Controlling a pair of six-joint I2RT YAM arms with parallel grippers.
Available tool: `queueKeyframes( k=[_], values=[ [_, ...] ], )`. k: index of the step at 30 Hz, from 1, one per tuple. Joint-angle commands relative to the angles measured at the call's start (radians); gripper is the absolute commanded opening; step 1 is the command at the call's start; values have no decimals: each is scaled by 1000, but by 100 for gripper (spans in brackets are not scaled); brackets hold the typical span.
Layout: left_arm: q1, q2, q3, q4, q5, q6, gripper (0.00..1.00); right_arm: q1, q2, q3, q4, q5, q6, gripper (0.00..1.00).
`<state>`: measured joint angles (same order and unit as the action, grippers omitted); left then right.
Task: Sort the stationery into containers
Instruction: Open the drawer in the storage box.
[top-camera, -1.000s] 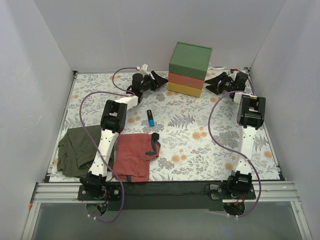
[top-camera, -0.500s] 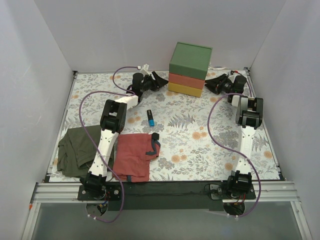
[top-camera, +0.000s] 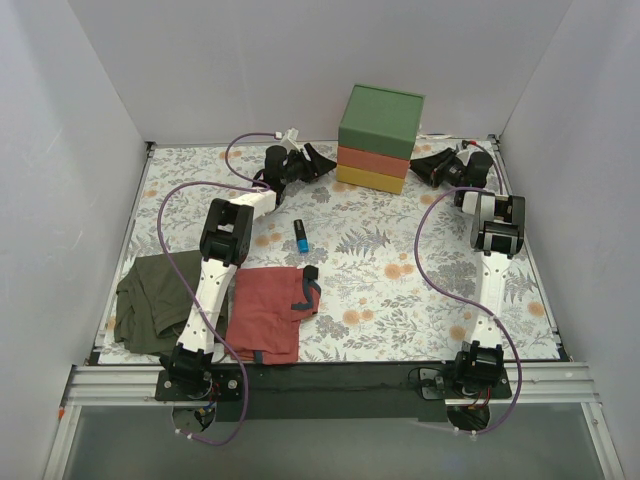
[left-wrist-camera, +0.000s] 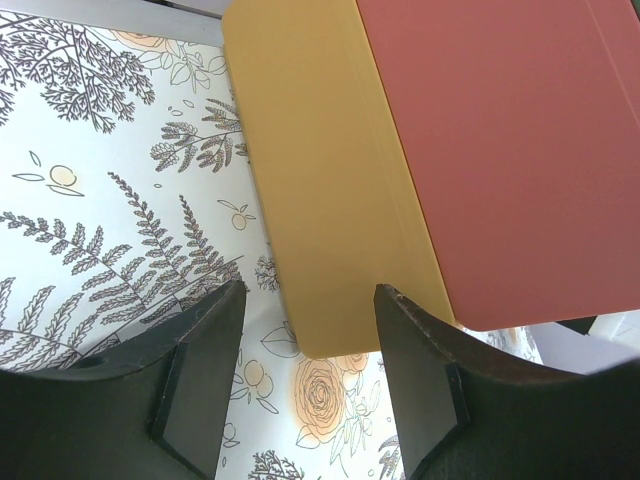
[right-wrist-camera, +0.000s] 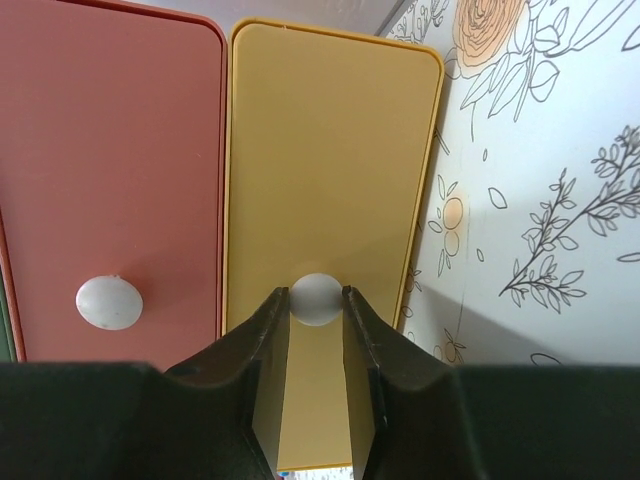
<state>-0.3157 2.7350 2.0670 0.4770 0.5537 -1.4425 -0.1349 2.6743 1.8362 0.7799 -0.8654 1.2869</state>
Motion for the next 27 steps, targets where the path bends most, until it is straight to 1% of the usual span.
queueKeyframes(
  k=[1,4,6,7,13,19,24,27],
  values=[
    [-14,12,-58,-181,0,28,55,12,6,9,68,-4,3,18],
    [-14,12,-56,-184,-3,31,55,5,-13,-20,74,-9,3,8],
    [-14,8,-57,-184,-5,30,55,-3,-30,-43,73,-7,-3,6],
    [-14,8,-56,-181,-3,30,55,-21,-48,-87,73,-9,-9,3],
    [-16,9,-61,-172,0,30,56,-84,-114,-207,84,-32,-35,2],
    [-17,11,-62,-175,-15,27,56,-123,-158,-247,91,-61,-54,1],
    [-20,6,-62,-178,-24,31,56,-150,-214,-356,91,-80,-69,2],
    [-22,6,-56,-176,-28,33,56,-161,-231,-386,93,-86,-73,3]
  ],
)
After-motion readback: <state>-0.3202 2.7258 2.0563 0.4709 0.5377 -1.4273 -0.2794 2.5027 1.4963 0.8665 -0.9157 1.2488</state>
